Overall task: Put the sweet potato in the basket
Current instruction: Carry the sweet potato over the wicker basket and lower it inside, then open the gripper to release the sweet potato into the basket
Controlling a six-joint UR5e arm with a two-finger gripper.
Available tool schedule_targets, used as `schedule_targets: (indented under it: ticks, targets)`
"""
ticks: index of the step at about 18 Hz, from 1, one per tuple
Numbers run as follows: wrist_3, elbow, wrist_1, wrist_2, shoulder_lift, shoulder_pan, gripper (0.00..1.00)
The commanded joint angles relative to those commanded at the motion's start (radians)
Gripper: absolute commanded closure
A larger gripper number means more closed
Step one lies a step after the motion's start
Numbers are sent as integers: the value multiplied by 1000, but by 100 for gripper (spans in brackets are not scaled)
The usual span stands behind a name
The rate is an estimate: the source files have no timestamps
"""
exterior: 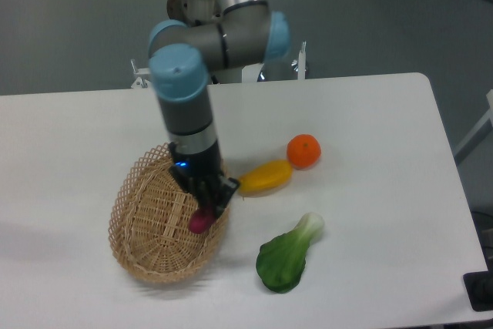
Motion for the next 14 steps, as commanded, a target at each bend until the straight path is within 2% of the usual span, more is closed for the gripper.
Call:
schedule_targets:
  ticks: [4,7,8,9,10,11,14]
  targets:
    - [9,-2,2,34,-45,-43,82]
    - [34,0,3,34,-55,-48,76]
    - [37,2,3,34,-58,-48,67]
    - [37,5,3,35,-60,-48,43]
    - [37,12,3,37,-61,-48,16]
    - [37,20,3,41,-61,-48,2]
    - [34,63,3,46,-65,-48,0]
